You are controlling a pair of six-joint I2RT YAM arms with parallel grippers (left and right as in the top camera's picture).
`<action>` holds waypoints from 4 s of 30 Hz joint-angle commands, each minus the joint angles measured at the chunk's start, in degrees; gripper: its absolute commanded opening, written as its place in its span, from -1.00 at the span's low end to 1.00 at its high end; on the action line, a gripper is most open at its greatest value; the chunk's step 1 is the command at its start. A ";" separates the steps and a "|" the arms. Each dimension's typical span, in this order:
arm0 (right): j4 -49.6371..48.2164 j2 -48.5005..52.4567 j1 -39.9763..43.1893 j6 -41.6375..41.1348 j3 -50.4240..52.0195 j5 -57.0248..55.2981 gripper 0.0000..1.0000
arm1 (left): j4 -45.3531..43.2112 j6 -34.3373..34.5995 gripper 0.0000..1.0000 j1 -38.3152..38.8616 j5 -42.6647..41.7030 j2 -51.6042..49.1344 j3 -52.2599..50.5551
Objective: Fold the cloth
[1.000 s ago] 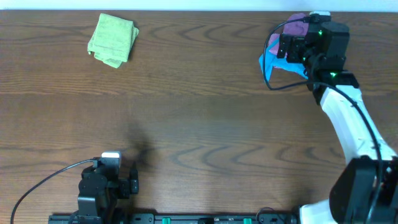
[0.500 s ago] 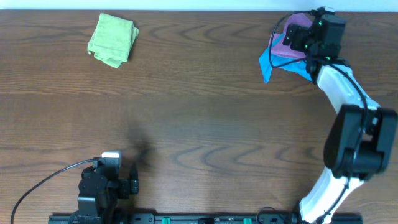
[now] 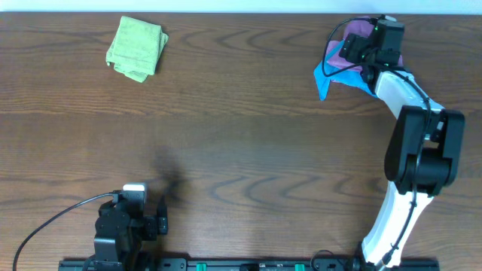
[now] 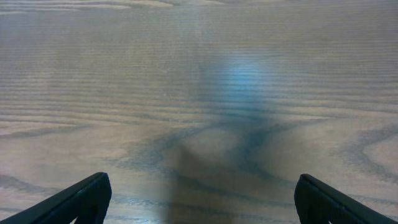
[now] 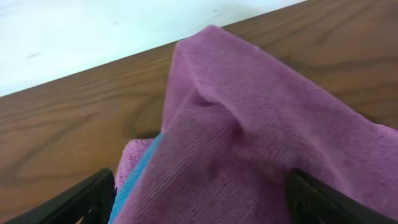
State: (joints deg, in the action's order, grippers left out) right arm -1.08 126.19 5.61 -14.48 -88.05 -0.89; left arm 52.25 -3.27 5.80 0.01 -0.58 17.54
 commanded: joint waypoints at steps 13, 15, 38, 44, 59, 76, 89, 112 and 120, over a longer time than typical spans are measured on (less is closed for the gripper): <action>2.34 0.22 1.97 2.82 -1.22 -4.35 0.85 | 3.43 -1.22 0.91 0.24 0.15 0.37 -0.46; 2.95 0.44 1.99 2.82 -1.22 -4.63 0.78 | 3.45 -1.25 0.91 0.22 0.15 0.37 -0.46; 8.24 -9.92 1.46 9.86 -1.20 -4.94 -0.97 | 3.43 -1.25 0.91 0.24 0.15 0.37 -0.46; 21.73 -18.12 1.42 11.17 -1.20 -2.49 -0.97 | 3.45 -1.25 0.91 0.24 0.15 0.37 -0.46; 51.63 -38.45 -8.96 15.10 -1.20 13.20 -0.97 | 3.45 -1.22 0.91 0.24 0.15 0.37 -0.46; 53.66 -41.42 -37.51 15.17 -1.18 24.92 -0.97 | 3.43 -1.22 0.91 0.22 0.15 0.37 -0.46; 44.98 -20.13 -36.81 15.69 -1.07 3.41 0.60 | 3.45 -1.22 0.91 0.24 0.15 0.37 -0.46; 60.85 -23.39 -29.42 22.51 14.67 22.32 0.54 | 2.32 -1.25 0.91 0.24 0.15 0.37 -0.46; 55.36 -23.39 -29.66 31.78 20.74 21.35 0.47 | 1.70 -1.22 0.91 0.24 0.11 0.37 -0.46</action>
State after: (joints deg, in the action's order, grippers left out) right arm 54.74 103.44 -24.40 11.11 -68.23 19.99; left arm 51.90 -3.29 5.80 0.01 -0.58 17.56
